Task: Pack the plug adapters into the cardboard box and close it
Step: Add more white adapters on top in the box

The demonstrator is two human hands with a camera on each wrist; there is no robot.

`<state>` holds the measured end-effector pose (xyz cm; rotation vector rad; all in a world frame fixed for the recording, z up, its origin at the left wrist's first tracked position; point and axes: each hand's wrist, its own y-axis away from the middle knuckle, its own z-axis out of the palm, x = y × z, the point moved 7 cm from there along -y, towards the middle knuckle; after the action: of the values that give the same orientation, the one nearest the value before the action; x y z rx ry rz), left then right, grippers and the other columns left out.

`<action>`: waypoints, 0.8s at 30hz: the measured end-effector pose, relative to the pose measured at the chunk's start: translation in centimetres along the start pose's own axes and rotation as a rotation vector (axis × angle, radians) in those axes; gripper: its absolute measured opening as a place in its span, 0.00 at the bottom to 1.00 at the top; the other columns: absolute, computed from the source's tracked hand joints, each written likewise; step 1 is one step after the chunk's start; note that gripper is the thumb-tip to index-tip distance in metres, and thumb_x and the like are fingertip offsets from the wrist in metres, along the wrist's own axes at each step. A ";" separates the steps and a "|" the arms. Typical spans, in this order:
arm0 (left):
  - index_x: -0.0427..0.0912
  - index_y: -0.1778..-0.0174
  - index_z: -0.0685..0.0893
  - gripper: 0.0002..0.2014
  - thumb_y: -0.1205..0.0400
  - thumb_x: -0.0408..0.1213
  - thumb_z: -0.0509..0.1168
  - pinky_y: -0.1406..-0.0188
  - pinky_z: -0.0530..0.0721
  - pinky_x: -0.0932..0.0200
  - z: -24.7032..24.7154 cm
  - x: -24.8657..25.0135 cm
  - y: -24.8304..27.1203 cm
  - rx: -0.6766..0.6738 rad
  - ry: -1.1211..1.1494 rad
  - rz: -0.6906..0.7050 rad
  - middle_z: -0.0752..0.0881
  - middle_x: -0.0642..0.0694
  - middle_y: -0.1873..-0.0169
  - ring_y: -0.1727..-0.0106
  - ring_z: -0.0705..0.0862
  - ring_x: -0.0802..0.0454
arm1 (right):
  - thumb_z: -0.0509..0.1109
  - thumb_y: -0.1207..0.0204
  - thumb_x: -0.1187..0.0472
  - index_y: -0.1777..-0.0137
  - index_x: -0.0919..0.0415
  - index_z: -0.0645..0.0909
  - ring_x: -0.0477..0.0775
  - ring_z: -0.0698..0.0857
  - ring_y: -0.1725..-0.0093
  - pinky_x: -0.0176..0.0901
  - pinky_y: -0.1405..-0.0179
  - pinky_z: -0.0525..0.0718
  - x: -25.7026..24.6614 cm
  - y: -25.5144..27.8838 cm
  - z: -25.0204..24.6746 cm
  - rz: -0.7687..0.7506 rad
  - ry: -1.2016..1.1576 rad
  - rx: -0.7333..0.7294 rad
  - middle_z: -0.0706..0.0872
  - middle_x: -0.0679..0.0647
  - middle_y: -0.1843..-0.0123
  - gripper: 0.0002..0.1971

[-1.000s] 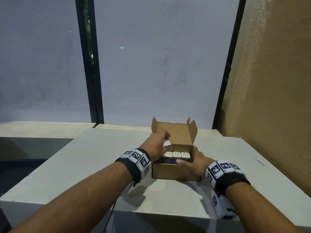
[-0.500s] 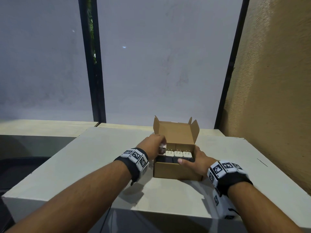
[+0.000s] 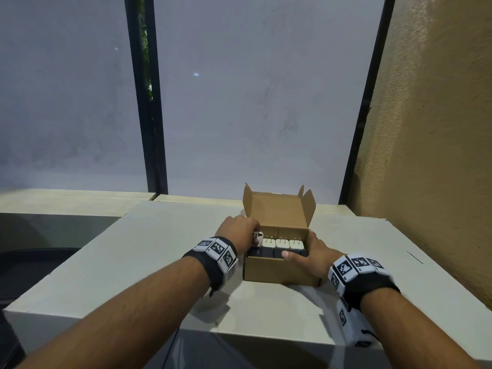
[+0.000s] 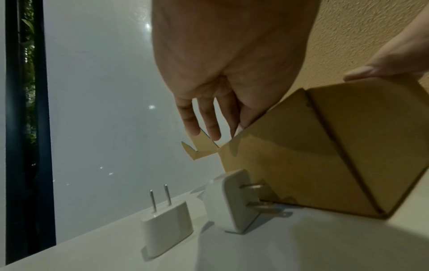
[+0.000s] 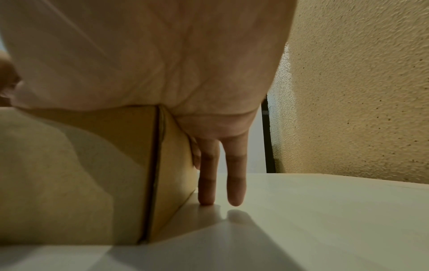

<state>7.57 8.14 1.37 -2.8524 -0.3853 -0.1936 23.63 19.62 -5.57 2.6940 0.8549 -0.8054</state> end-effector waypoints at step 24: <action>0.54 0.25 0.75 0.23 0.17 0.48 0.64 0.30 0.73 0.47 0.0 -1.3 -0.8 0.006 -0.052 -0.010 0.80 0.48 0.29 0.28 0.77 0.46 | 0.63 0.55 0.13 0.15 0.49 0.56 0.61 0.80 0.25 0.58 0.25 0.79 -0.4 0.5 -0.1 0.015 -0.002 -0.011 0.76 0.54 0.20 0.68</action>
<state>6.04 8.59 1.38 -2.8549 -0.4095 -0.1194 23.71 19.09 -5.23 2.6868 0.8351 -0.7972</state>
